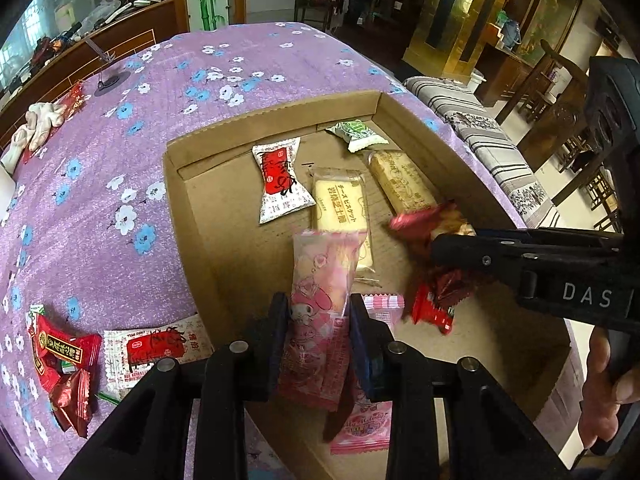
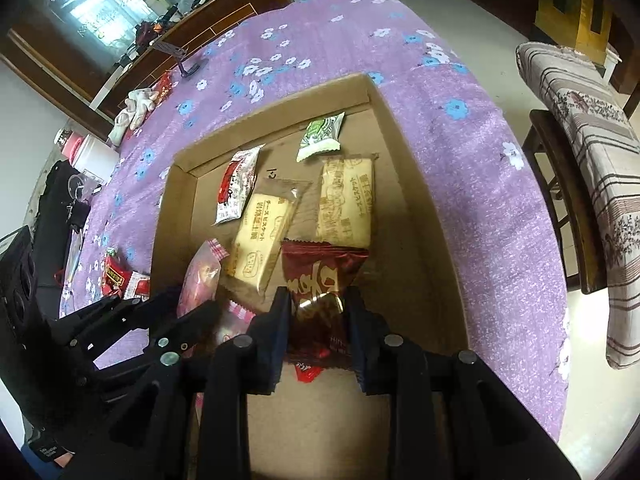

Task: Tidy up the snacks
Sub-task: 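Carry the pink cake and brown chocolate packet into the tray and open both tools, then grasp the clear green-striped packet with the left tool while the right tool grasps the red-and-white packet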

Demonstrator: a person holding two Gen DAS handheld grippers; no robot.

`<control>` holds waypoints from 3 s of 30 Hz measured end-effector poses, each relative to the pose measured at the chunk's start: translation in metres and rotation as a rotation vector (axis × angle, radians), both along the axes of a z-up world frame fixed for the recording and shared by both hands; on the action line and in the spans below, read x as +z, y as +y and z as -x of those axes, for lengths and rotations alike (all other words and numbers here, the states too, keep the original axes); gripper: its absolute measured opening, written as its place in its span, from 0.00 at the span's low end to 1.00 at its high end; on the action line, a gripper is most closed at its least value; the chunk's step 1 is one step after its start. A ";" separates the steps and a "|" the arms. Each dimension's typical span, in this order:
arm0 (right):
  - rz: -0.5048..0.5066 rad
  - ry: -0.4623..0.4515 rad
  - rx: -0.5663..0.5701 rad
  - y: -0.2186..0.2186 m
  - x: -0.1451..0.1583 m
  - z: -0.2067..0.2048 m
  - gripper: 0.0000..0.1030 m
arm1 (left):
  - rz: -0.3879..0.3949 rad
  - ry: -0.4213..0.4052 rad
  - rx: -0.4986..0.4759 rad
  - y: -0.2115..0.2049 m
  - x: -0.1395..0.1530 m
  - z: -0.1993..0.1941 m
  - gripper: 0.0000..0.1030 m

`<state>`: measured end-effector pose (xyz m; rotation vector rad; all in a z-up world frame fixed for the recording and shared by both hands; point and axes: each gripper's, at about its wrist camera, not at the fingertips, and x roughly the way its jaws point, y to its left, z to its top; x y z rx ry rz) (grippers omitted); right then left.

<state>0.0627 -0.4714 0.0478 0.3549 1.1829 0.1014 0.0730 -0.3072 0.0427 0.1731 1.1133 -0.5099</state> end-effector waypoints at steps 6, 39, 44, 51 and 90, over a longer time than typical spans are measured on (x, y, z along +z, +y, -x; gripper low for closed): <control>-0.013 -0.016 -0.039 -0.005 0.011 0.011 0.33 | 0.007 -0.006 -0.018 0.001 0.007 0.007 0.37; -0.102 0.005 0.155 0.183 0.026 0.065 0.34 | 0.016 -0.009 0.135 0.206 0.017 0.114 0.42; -0.062 -0.019 0.137 0.196 0.028 0.019 0.34 | 0.003 -0.032 0.166 0.239 0.023 0.120 0.42; 0.044 0.018 0.114 0.213 0.002 -0.046 0.34 | -0.005 -0.040 0.237 0.283 0.026 0.125 0.42; -0.115 0.055 0.023 0.179 0.021 0.039 0.37 | -0.243 -0.184 -0.118 0.196 -0.010 0.128 0.34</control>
